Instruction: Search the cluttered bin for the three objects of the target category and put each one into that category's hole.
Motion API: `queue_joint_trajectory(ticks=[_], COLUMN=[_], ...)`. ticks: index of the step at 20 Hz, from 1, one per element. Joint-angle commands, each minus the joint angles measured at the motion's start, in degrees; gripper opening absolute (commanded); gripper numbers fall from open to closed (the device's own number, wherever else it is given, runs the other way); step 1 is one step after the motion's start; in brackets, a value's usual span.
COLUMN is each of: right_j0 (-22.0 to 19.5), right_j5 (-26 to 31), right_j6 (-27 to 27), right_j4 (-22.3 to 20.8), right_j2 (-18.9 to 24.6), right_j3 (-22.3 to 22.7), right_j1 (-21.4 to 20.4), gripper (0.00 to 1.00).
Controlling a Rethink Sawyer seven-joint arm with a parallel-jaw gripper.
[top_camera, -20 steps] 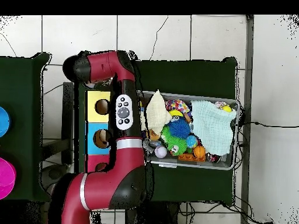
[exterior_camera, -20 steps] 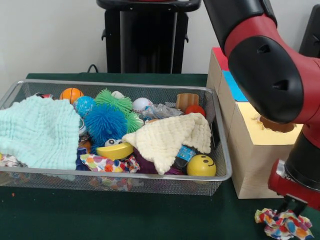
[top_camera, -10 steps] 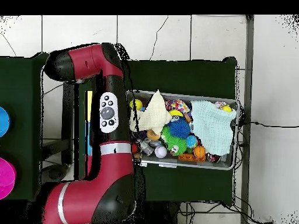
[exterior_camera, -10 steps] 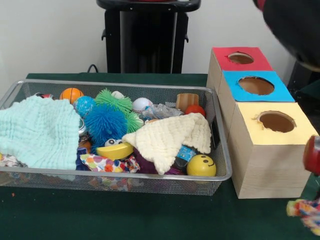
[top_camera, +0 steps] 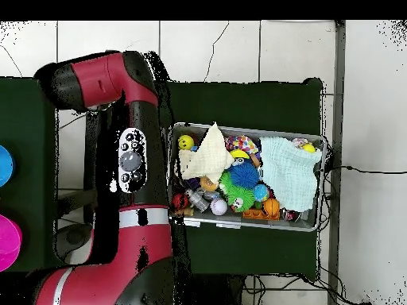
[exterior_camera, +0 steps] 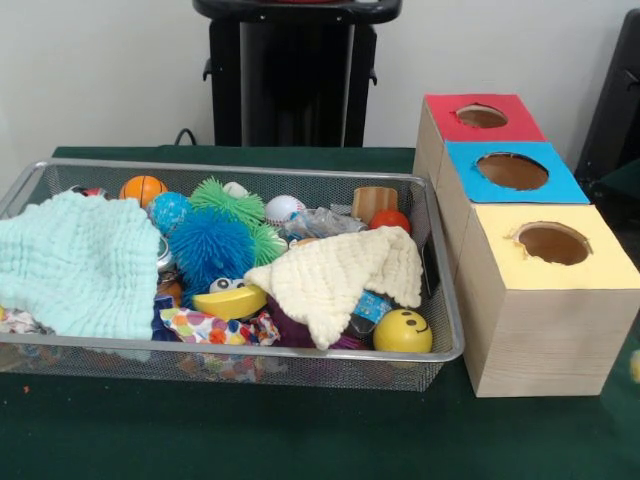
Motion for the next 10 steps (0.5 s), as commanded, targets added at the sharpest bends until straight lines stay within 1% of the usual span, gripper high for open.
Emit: queue_joint_trajectory(ticks=[1,4,7,9,10], right_j0=[-1.1,-0.7,-0.5,-0.6,-0.5], right_j5=[12.5,12.8,12.1,13.7,13.3], right_j6=[-8.6,-8.0,-6.7,-5.9,-5.6], right_j4=[-0.3,-1.1,-1.1,-0.6,-0.7], right_j2=[1.4,0.5,0.3,0.7,0.8], right_j3=[12.1,15.4,20.1,21.5,23.2], right_j1=[-9.0,-11.5,-13.8,-14.4,-15.2], gripper=[0.00,0.00,0.00,0.00,0.00])
